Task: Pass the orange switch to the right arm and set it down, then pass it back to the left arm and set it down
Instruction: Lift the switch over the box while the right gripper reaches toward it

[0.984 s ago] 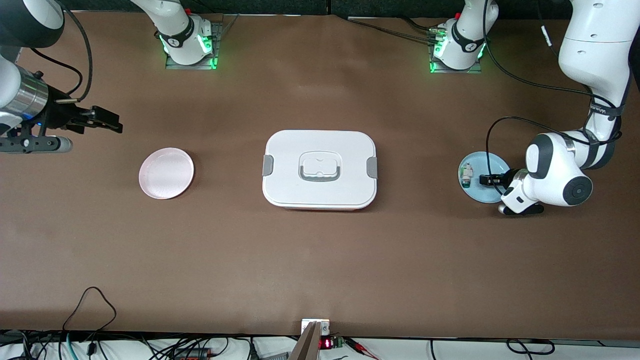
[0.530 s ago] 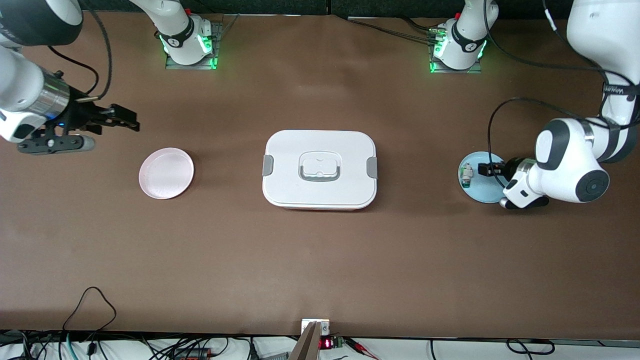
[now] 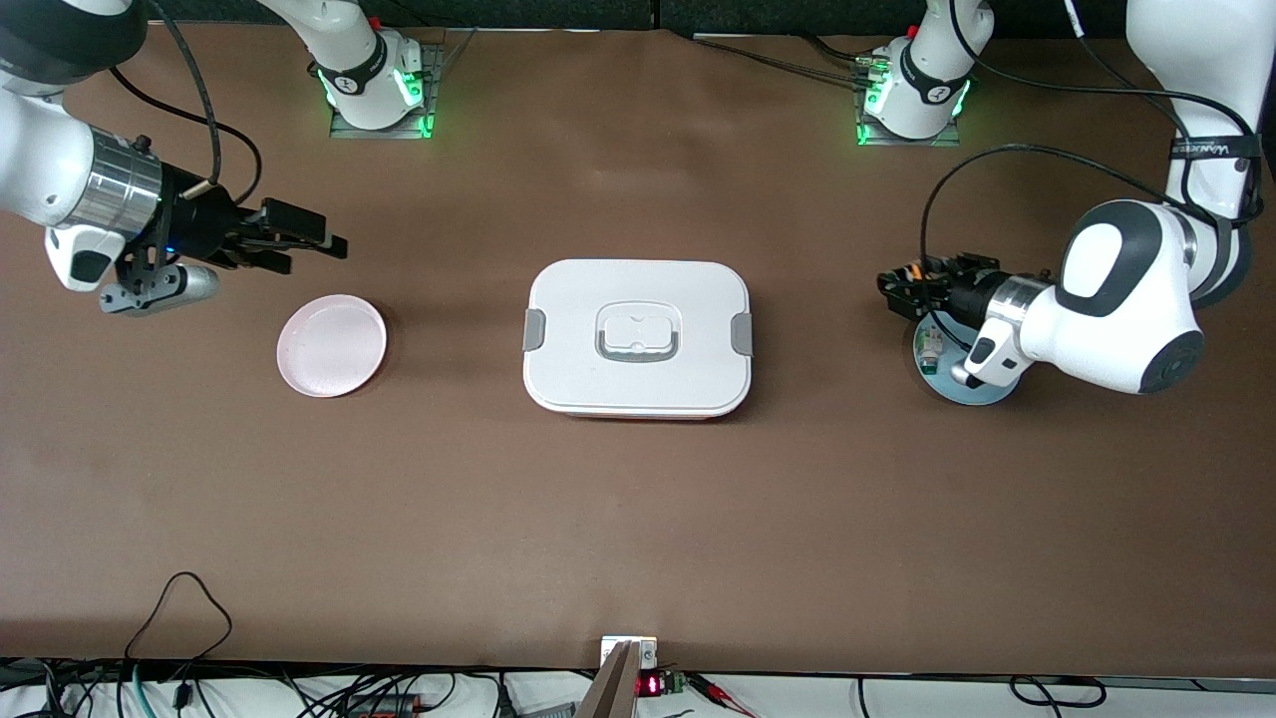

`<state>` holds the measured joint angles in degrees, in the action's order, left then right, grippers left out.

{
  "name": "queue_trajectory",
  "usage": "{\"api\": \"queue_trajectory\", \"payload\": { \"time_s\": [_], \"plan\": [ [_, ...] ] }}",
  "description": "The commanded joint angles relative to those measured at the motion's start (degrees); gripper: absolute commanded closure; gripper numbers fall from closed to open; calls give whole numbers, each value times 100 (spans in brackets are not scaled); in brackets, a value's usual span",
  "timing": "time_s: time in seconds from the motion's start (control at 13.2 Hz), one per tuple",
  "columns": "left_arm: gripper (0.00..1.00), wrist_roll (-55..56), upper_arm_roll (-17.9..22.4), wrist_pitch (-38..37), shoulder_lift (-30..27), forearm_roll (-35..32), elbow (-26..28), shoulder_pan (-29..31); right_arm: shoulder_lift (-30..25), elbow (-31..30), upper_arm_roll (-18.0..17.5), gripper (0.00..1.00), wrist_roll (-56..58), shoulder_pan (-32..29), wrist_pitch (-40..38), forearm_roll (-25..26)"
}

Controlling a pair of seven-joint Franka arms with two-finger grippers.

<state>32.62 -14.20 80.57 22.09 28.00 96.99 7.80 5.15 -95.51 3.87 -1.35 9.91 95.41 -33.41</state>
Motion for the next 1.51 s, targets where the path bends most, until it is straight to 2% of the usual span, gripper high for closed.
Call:
{"api": "queue_trajectory", "payload": {
  "time_s": [0.0,0.08,0.23,0.38,0.53,0.68,0.83,0.98,1.21,1.44],
  "plan": [
    [72,1380,-485,-296,-56,853,-450,11,197,76,26,0,73,-15,178,-806],
    [72,2101,-757,-296,-39,1205,-644,19,206,76,26,0,73,-15,284,-973],
    [72,3219,-1040,-235,-12,2092,-987,-7,390,68,18,0,291,2,346,-1866],
    [72,3785,-1041,-200,14,2926,-1242,-191,513,67,26,0,626,-6,355,-2693],
    [75,4215,-1050,525,6,3919,-1270,-323,557,33,26,0,697,29,451,-3519],
    [75,4804,-1050,1098,14,4344,-1296,-602,549,15,18,0,697,195,863,-3900],
    [75,5262,-1041,1827,23,4574,-1463,-920,505,6,17,0,706,380,1110,-4111],
    [75,5377,-1050,2303,75,4627,-1463,-1053,522,-55,17,0,1055,433,1102,-4619],
    [76,5466,-1033,2314,172,4838,-1472,-1053,566,-336,9,0,1601,494,1023,-5578],
    [76,5466,-1032,2314,190,4838,-1472,-1035,636,-389,9,0,1988,574,1023,-5720]
  ]
}}
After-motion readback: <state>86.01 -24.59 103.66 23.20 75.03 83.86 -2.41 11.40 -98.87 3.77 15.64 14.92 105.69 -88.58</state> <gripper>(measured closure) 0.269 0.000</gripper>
